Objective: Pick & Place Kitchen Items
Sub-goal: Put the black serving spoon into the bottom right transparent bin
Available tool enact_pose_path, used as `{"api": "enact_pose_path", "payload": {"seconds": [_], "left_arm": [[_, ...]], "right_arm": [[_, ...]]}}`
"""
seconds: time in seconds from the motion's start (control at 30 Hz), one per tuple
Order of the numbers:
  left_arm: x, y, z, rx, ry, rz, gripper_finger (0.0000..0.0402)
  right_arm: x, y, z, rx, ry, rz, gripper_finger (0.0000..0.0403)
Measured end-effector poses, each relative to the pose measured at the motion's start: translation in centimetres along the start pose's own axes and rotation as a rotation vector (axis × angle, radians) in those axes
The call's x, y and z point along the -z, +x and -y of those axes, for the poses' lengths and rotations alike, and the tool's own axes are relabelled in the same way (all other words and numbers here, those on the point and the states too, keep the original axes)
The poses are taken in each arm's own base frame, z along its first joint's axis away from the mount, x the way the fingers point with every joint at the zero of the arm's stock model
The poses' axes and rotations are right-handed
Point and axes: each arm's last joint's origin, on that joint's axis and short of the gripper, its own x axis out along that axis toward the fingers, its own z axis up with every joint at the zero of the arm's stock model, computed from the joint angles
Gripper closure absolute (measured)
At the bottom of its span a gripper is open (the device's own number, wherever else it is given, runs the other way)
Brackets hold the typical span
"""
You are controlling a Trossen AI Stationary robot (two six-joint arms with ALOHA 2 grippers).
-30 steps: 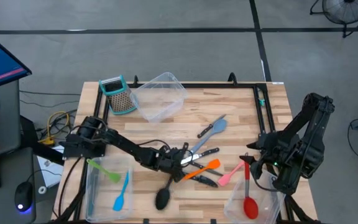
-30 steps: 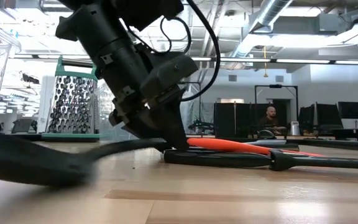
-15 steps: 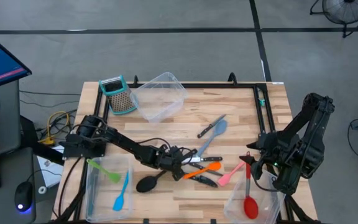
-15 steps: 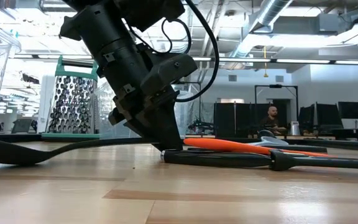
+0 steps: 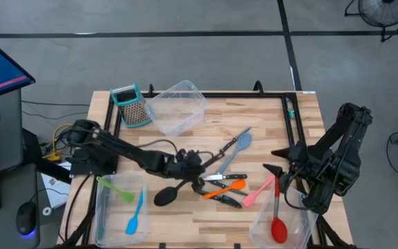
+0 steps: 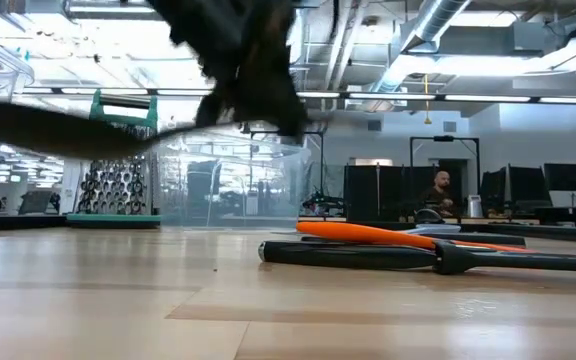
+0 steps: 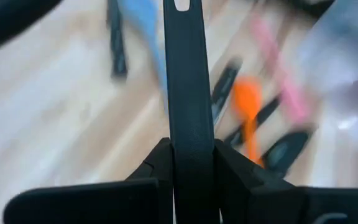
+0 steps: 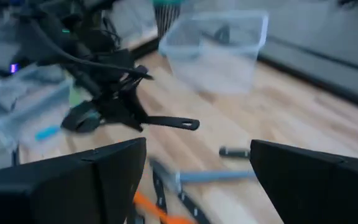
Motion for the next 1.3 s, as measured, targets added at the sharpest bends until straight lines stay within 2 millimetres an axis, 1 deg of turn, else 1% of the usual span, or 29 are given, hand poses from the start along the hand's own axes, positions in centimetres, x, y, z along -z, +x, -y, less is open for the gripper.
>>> {"api": "enact_pose_path", "payload": {"seconds": [0.13,0.3,0.37,0.47,0.57,0.67,0.83,0.93,1.0,1.17,1.3], "left_arm": [[-3.0,-3.9,-0.1,0.001,0.011,0.165,0.0350],[-6.3,-9.1,-0.6,-0.022,0.006,0.404,0.0350],[-7.2,-10.7,-0.9,-0.038,0.020,0.473,0.0350],[-8.0,-12.2,-1.1,-0.052,0.044,0.536,0.0350],[-8.2,-12.5,-1.0,-0.058,0.060,0.559,0.0350],[-7.9,-11.9,-0.9,-0.077,0.075,0.548,0.0350],[-7.5,-10.3,-0.5,-0.109,0.105,0.535,0.0348],[-7.3,-9.7,-0.3,-0.106,0.100,0.539,0.0346],[-7.3,-9.6,-0.3,-0.111,0.102,0.537,0.0346],[-7.4,-9.7,-0.2,-0.116,0.106,0.553,0.0345],[-7.6,-9.8,-0.1,-0.111,0.100,0.570,0.0344]], "right_arm": [[-0.8,1.0,-0.1,0.035,0.062,0.111,0.0121],[-2.2,3.1,-0.3,0.108,0.237,0.218,0.0121],[-2.9,4.1,-0.3,0.139,0.306,0.257,0.0121],[-4.0,5.6,-0.5,0.180,0.354,0.295,0.0121],[-5.4,7.0,-1.2,0.193,0.380,0.329,0.0121],[-7.0,8.0,-2.1,0.169,0.359,0.340,0.0121],[-9.7,9.4,-4.0,0.026,0.300,0.354,0.0121],[-10.7,9.9,-4.2,-0.045,0.298,0.366,0.0121],[-11.1,10.5,-4.1,-0.051,0.315,0.372,0.0121],[-10.9,11.6,-4.2,-0.032,0.328,0.365,0.0121],[-10.1,13.2,-4.8,-0.026,0.318,0.335,0.0121]]}}
